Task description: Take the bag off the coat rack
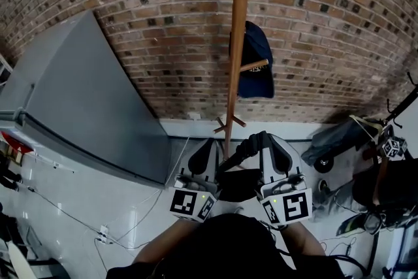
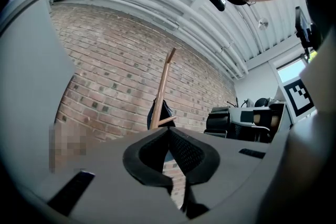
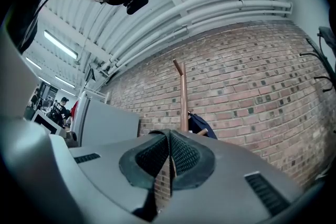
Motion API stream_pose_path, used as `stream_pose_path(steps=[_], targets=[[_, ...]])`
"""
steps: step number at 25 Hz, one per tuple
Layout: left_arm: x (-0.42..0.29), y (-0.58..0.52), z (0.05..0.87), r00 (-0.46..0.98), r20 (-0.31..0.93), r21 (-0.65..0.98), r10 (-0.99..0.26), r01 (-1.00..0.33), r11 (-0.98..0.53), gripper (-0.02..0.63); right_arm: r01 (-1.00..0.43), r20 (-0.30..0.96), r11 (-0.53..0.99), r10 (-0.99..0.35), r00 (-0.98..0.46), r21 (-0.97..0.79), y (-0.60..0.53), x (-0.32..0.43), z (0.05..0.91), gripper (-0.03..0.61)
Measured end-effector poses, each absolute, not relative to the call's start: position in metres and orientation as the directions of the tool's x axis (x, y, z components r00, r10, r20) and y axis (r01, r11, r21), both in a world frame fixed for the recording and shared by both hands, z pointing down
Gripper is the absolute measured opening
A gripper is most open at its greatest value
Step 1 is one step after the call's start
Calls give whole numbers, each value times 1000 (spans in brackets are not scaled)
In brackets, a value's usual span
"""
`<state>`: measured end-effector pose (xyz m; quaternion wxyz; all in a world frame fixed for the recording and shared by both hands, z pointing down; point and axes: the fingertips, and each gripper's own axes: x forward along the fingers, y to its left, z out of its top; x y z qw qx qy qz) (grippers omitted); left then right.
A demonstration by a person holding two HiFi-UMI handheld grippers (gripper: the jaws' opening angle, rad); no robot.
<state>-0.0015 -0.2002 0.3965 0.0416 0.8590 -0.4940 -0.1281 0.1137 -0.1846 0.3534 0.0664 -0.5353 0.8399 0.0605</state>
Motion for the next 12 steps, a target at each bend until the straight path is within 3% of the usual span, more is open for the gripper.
stream_pose_path(steps=[12], targets=[[0,-200,394,475,-190,201,-859,-838,-507,15,-907,-179,419,-889,-421,54,-174,109,360,17]])
